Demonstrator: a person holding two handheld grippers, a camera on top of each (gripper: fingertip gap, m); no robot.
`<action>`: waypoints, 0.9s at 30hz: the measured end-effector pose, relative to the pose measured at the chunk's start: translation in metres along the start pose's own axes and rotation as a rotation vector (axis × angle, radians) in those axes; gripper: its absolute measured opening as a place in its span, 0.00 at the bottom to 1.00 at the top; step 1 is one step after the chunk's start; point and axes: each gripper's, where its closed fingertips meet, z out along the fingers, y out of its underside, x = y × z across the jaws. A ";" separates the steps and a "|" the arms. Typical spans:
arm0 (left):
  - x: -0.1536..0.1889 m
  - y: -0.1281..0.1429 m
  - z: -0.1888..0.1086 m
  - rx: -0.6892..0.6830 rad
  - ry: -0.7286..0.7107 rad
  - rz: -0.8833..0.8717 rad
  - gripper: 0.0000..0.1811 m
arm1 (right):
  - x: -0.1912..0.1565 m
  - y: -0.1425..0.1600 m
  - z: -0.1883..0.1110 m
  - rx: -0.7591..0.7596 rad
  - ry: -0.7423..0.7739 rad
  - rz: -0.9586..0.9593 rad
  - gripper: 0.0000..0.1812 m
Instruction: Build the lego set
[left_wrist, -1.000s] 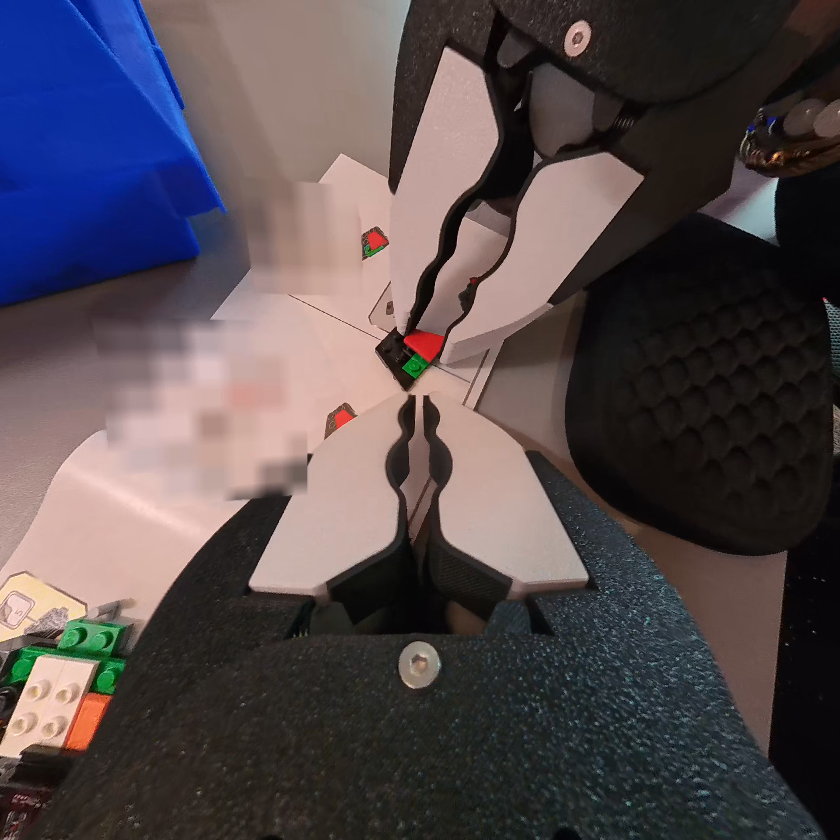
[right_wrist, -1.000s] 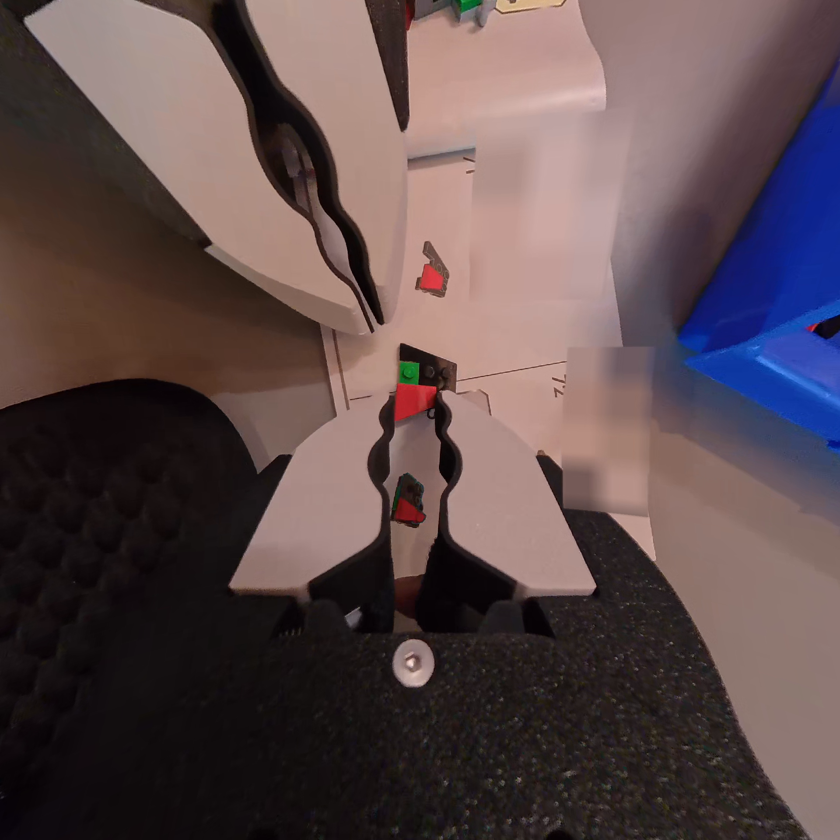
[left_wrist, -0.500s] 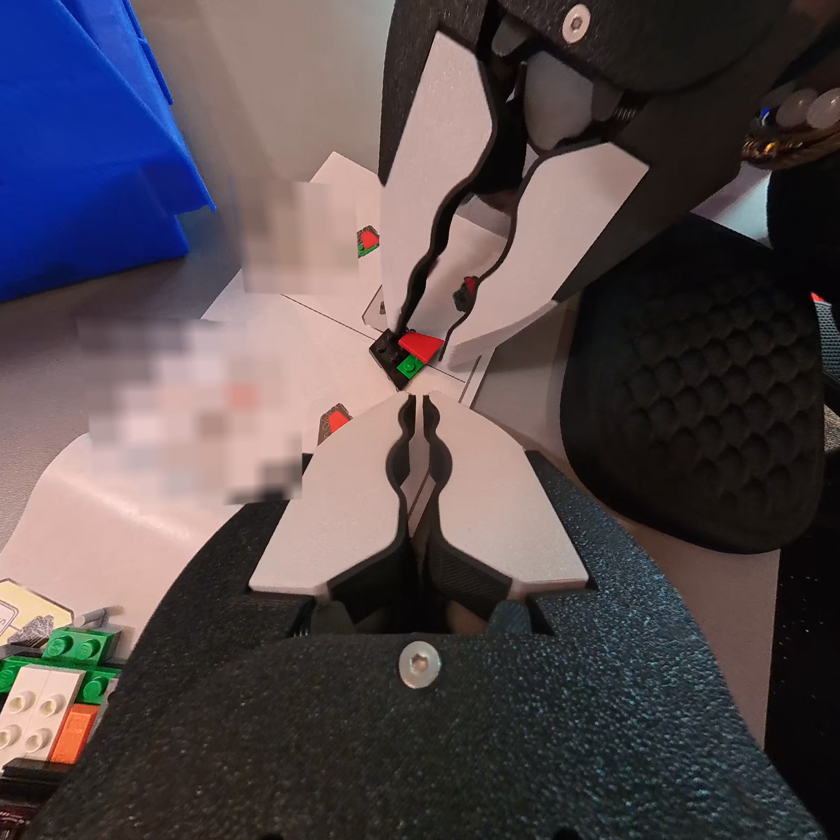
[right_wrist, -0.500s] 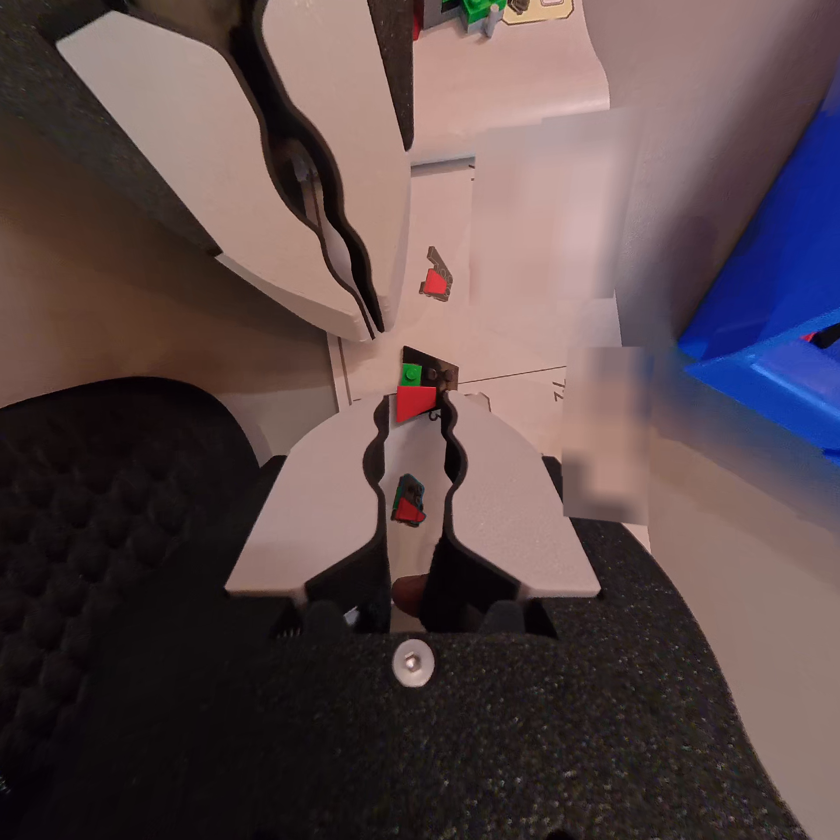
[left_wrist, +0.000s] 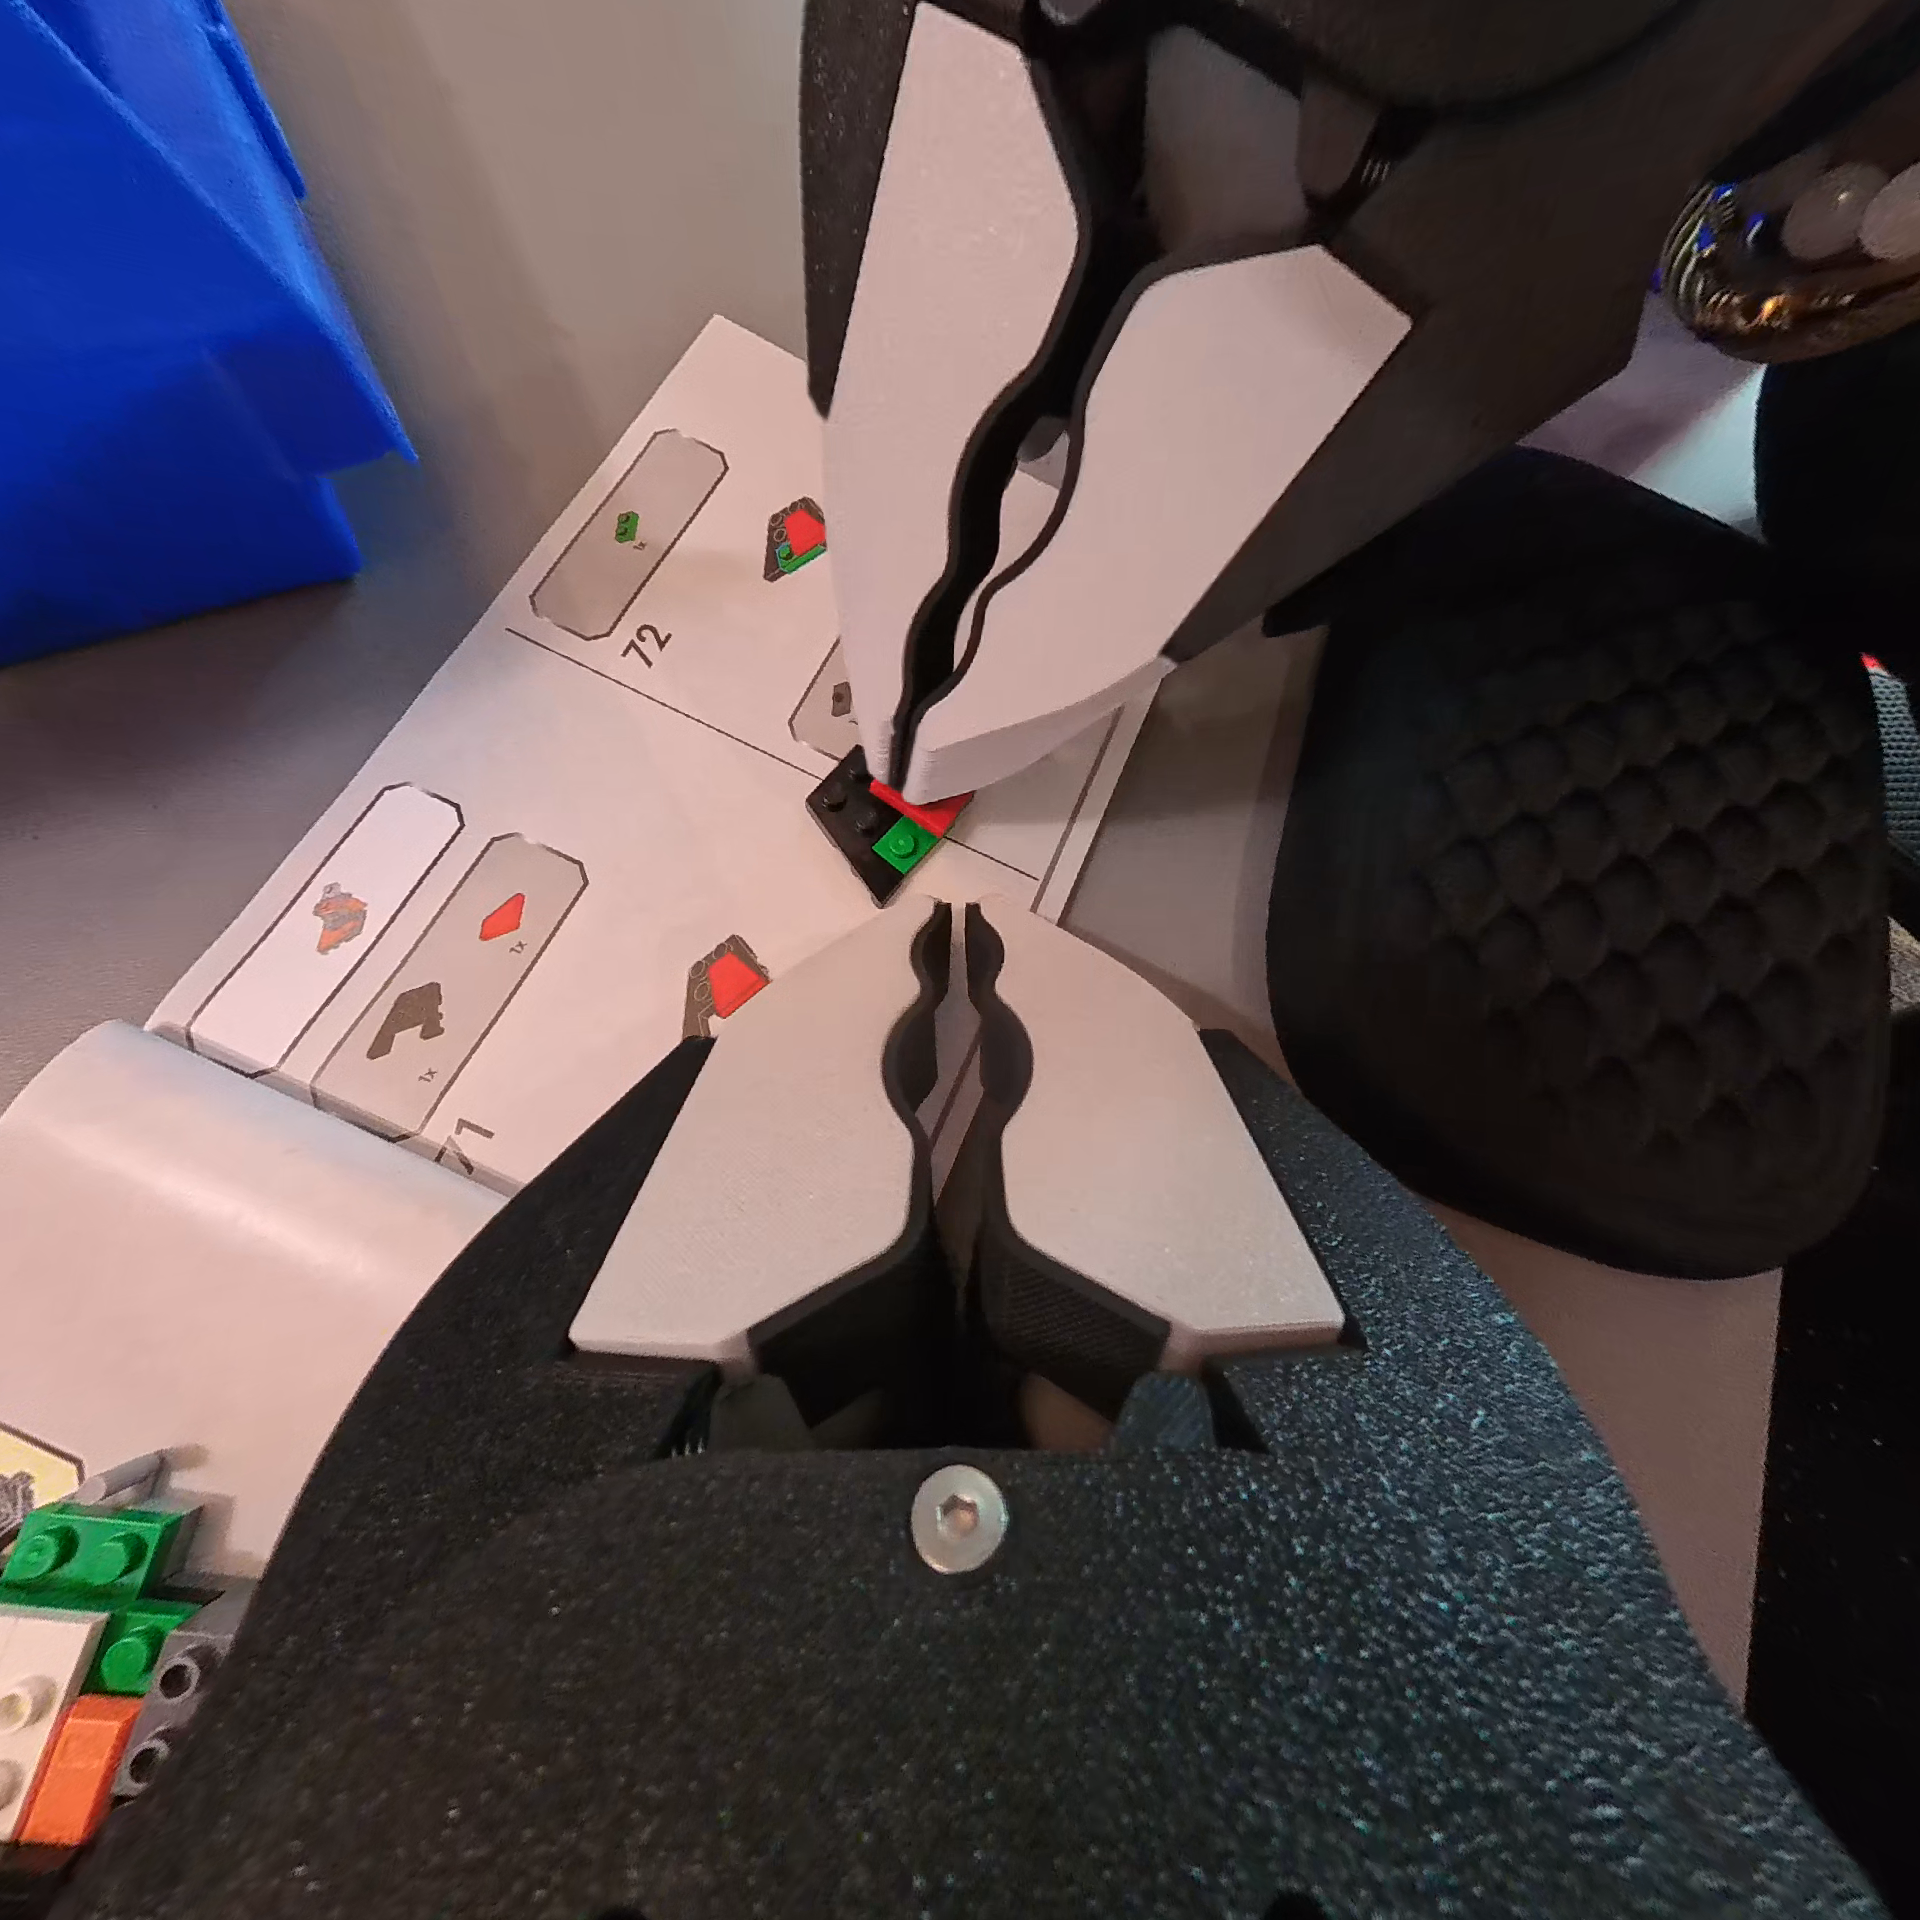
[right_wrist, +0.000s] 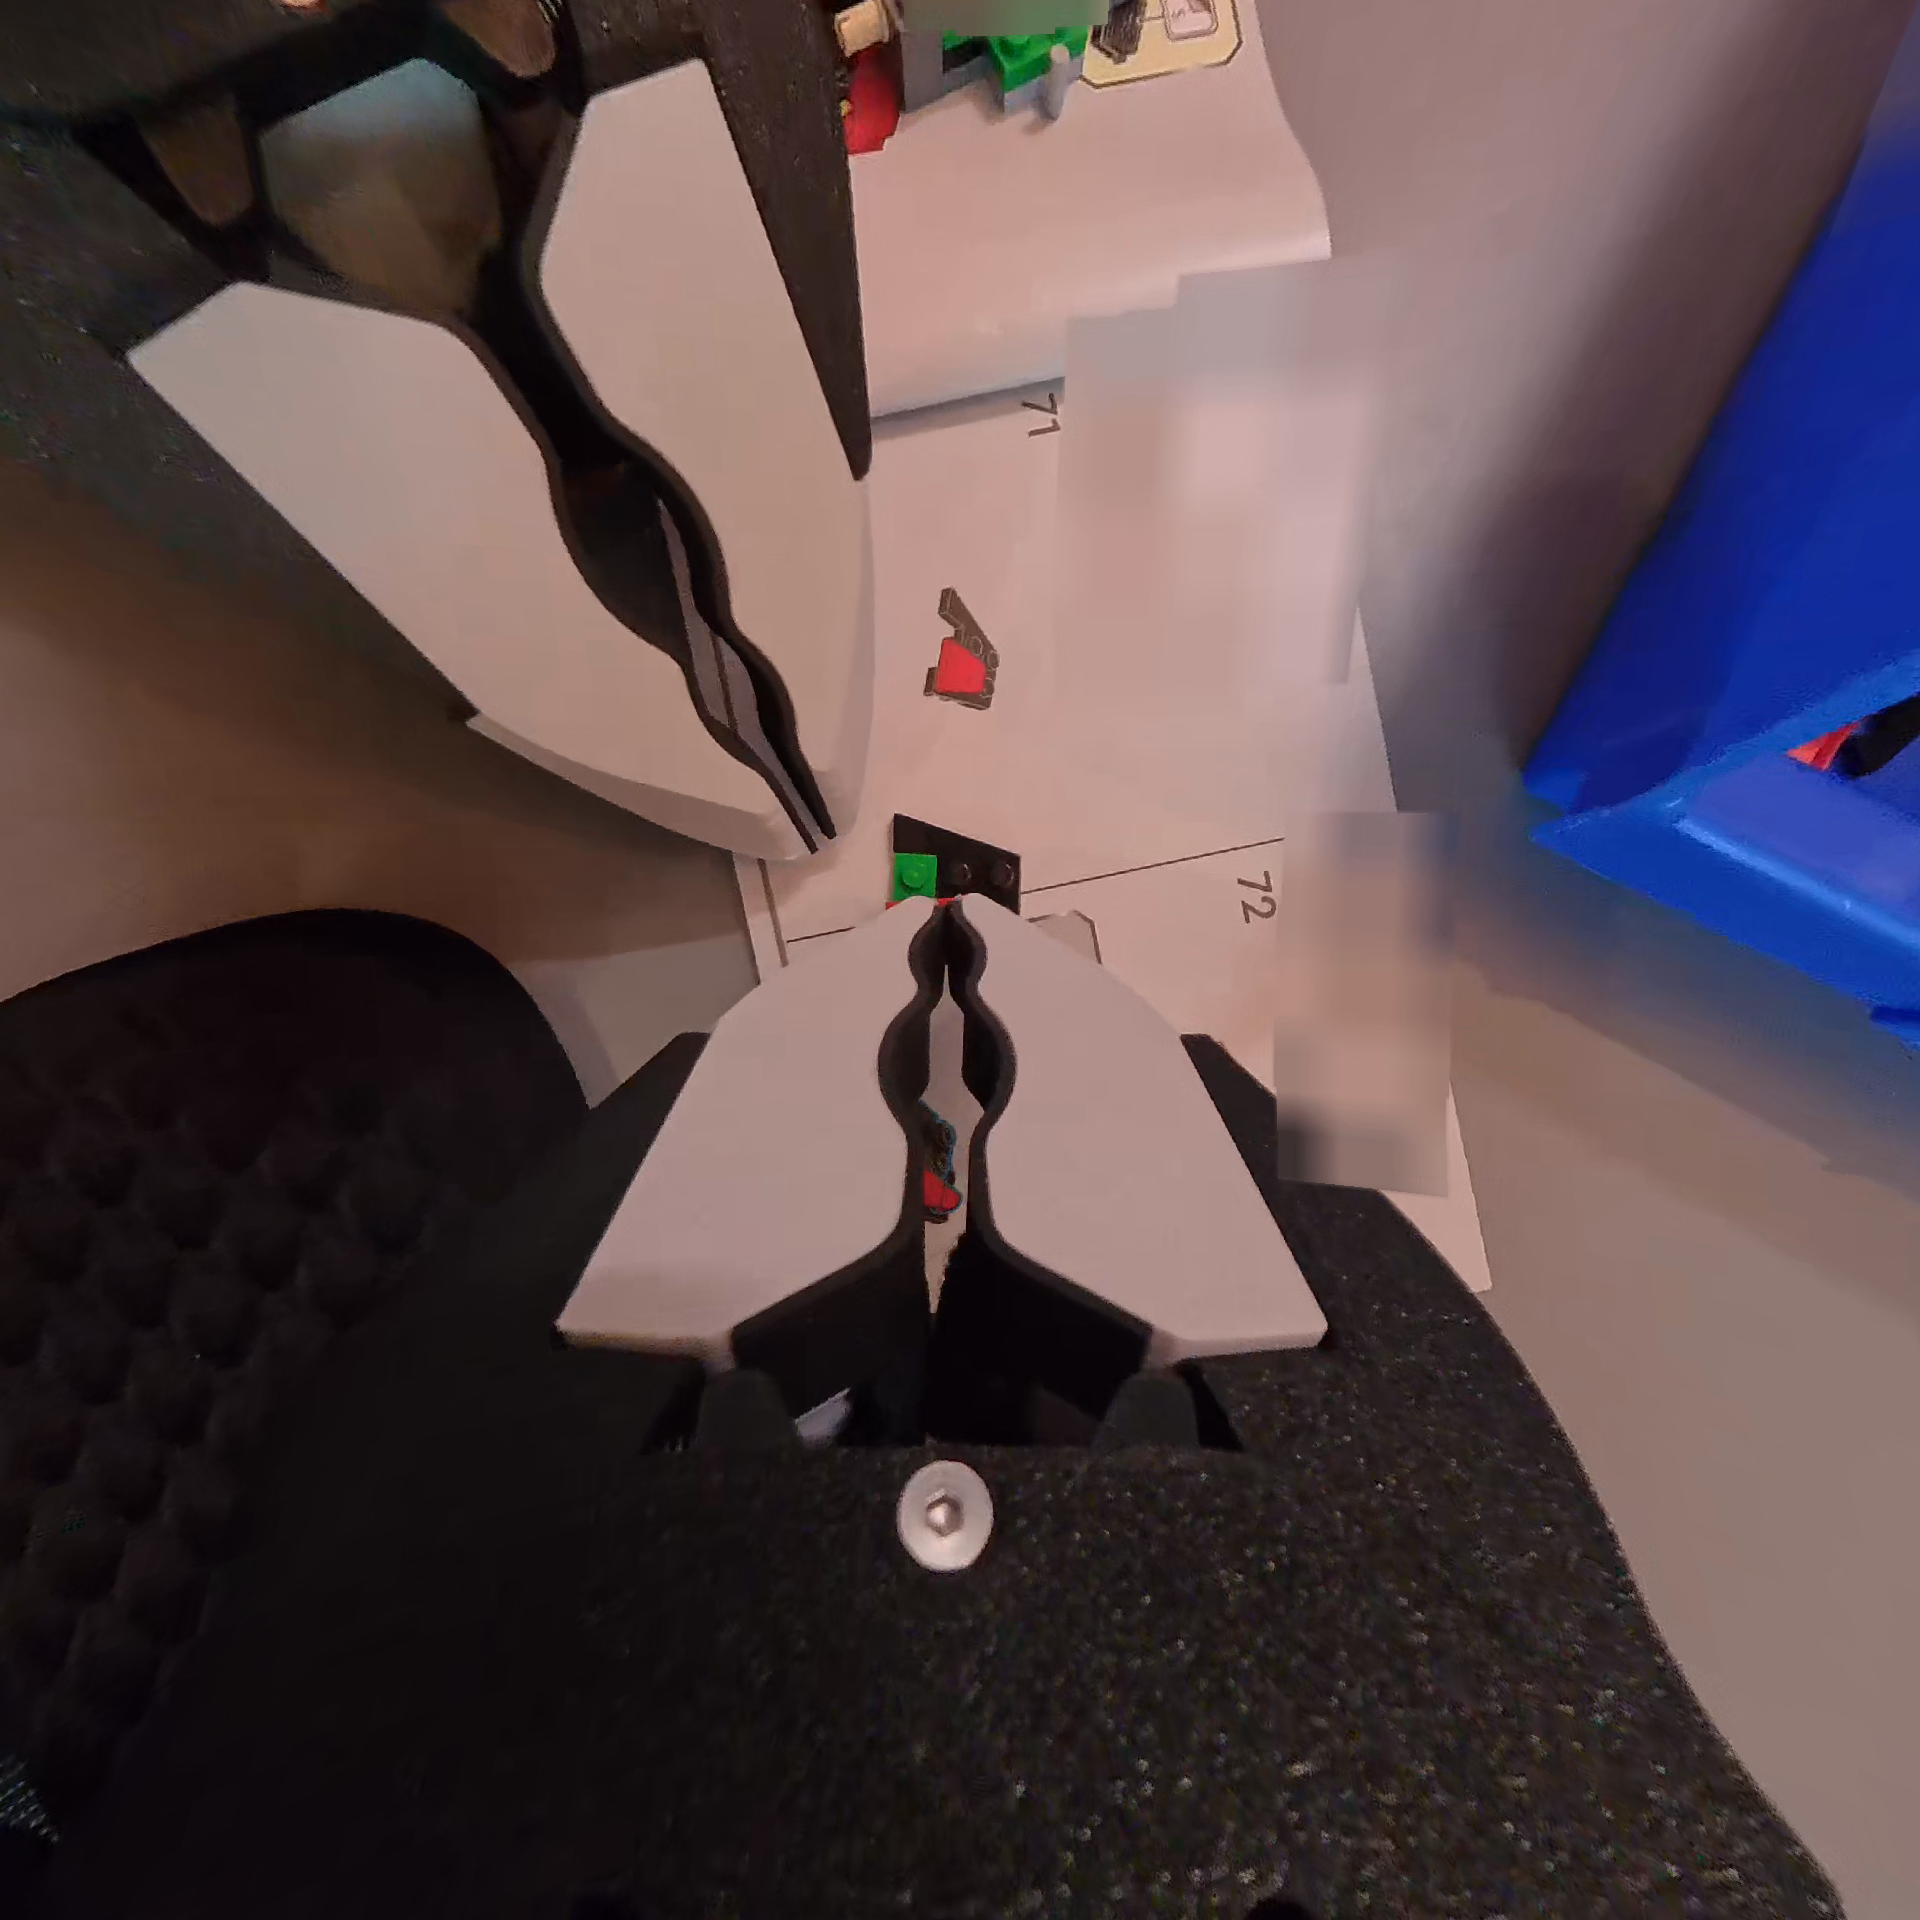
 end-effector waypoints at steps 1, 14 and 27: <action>0.000 0.000 0.000 0.000 0.001 -0.001 0.01 | 0.000 0.000 0.000 -0.007 -0.001 0.001 0.00; -0.001 0.001 0.004 0.000 -0.007 -0.006 0.00 | 0.001 0.001 0.001 -0.157 0.068 -0.019 0.00; 0.001 -0.008 -0.032 0.124 -0.007 -0.049 0.00 | 0.000 0.003 0.001 -0.253 0.127 0.021 0.00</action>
